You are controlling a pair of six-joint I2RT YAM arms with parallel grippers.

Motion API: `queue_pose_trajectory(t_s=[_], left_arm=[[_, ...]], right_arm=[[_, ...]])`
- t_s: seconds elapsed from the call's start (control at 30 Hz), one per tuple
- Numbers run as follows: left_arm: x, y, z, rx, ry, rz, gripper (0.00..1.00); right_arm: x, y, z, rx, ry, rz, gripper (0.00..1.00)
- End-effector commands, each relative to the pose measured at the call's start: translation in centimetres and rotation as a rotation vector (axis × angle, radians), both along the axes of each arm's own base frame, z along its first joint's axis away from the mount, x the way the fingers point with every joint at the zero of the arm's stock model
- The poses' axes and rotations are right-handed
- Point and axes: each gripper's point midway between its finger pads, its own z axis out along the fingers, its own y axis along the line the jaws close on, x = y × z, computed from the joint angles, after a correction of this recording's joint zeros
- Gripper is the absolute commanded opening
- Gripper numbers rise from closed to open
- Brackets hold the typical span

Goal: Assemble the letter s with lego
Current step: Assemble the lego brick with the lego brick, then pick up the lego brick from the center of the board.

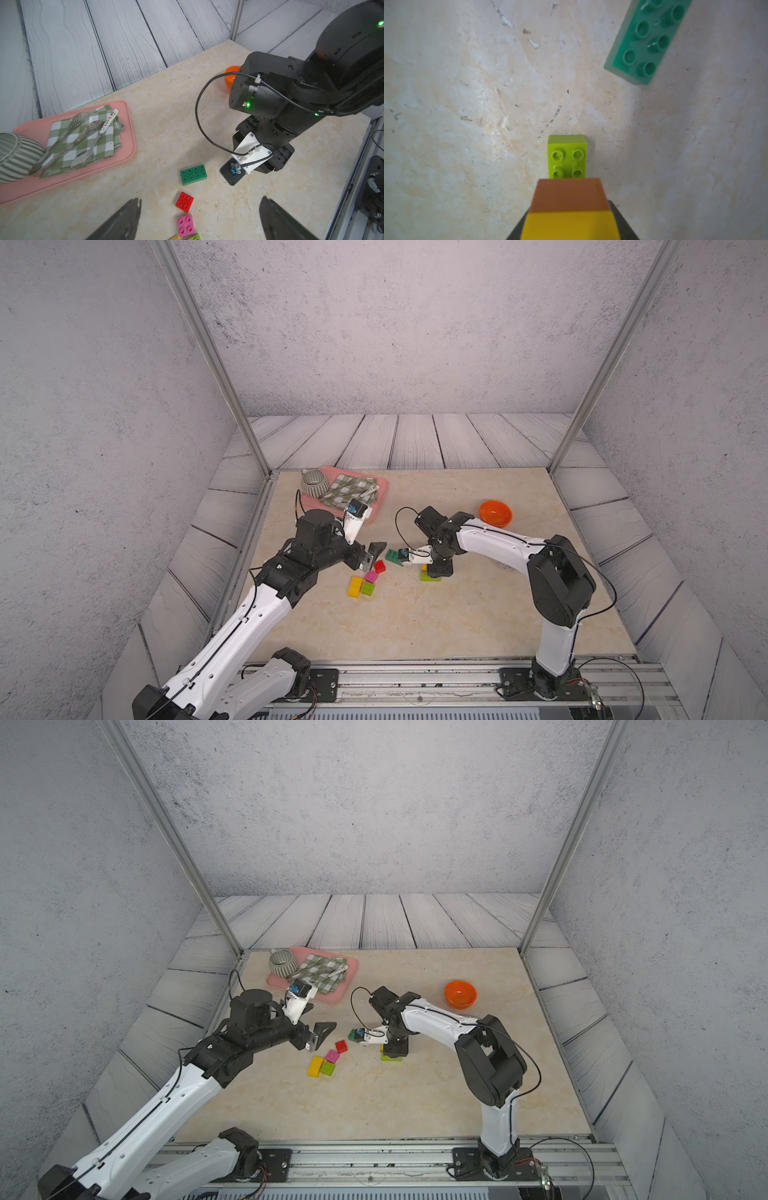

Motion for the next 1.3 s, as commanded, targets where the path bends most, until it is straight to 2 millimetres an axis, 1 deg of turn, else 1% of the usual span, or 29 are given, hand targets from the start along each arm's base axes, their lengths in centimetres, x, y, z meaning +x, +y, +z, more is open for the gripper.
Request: queue_pose_trajectory(t_s=[0.0, 0.07, 0.17, 0.23, 0.3, 0.33, 0.43, 0.57, 0.6, 0.67, 0.7, 0.8, 0.83, 0.97, 1.03, 1.07, 1.17, 1.27], left_arm=[[0.0, 0.1, 0.1, -0.015, -0.002, 0.002, 0.95], [0.0, 0.1, 0.1, -0.015, -0.002, 0.002, 0.95], [0.0, 0.2, 0.2, -0.015, -0.002, 0.004, 0.95], [0.1, 0.2, 0.1, -0.014, -0.002, 0.005, 0.95], [0.1, 0.3, 0.0, -0.012, 0.0, 0.007, 0.94], [0.1, 0.3, 0.1, -0.013, -0.001, 0.008, 0.95], [0.1, 0.2, 0.1, -0.015, -0.001, 0.007, 0.95], [0.1, 0.3, 0.0, -0.014, 0.002, 0.009, 0.95], [0.1, 0.3, 0.0, -0.015, 0.003, 0.01, 0.95], [0.2, 0.3, 0.0, -0.014, 0.002, 0.013, 0.95], [0.2, 0.3, 0.0, -0.014, 0.001, 0.014, 0.95], [0.3, 0.3, -0.3, -0.01, 0.008, 0.018, 0.95], [0.3, 0.3, -0.2, -0.013, 0.007, 0.017, 0.95], [0.5, 0.2, -0.4, -0.013, 0.015, 0.017, 0.95], [0.5, 0.2, -0.5, -0.011, 0.016, 0.02, 0.95], [0.6, 0.3, -0.5, -0.01, 0.015, 0.023, 0.95], [0.7, 0.3, -0.6, -0.007, 0.017, 0.027, 0.95], [0.8, 0.2, -0.8, -0.004, 0.022, 0.027, 0.95]], right_arm=[[0.2, 0.4, 1.7, 0.037, -0.01, -0.005, 0.54], [0.2, 0.5, 2.1, 0.051, -0.019, -0.008, 0.56], [0.3, 0.8, 3.2, 0.079, -0.042, -0.012, 0.63], [0.5, 0.9, 4.3, 0.107, -0.06, -0.02, 0.73], [0.8, 0.9, 5.9, 0.141, -0.093, -0.033, 0.84], [0.9, 0.8, 6.7, 0.158, -0.106, -0.039, 0.86], [0.9, 0.7, 9.7, 0.225, -0.146, -0.061, 0.9], [0.3, -0.1, 14.2, 0.353, -0.215, -0.099, 0.92], [0.1, -0.4, 15.1, 0.39, -0.234, -0.114, 0.92], [-0.6, -1.0, 16.3, 0.491, -0.248, -0.161, 0.93], [-1.1, -1.2, 16.4, 0.54, -0.245, -0.183, 0.93], [-2.3, -1.4, 15.8, 0.681, -0.257, -0.266, 0.94], [-2.7, -1.5, 15.0, 0.725, -0.246, -0.304, 0.94], [-4.0, -1.3, 13.8, 0.903, -0.176, -0.439, 0.96], [-4.0, -1.7, 12.4, 0.945, -0.181, -0.505, 0.97], [-3.9, -2.2, 11.2, 0.956, -0.2, -0.542, 0.98], [-3.6, -3.4, 9.2, 0.97, -0.243, -0.612, 0.99], [-3.8, -3.4, 7.0, 0.957, -0.222, -0.637, 1.0]])
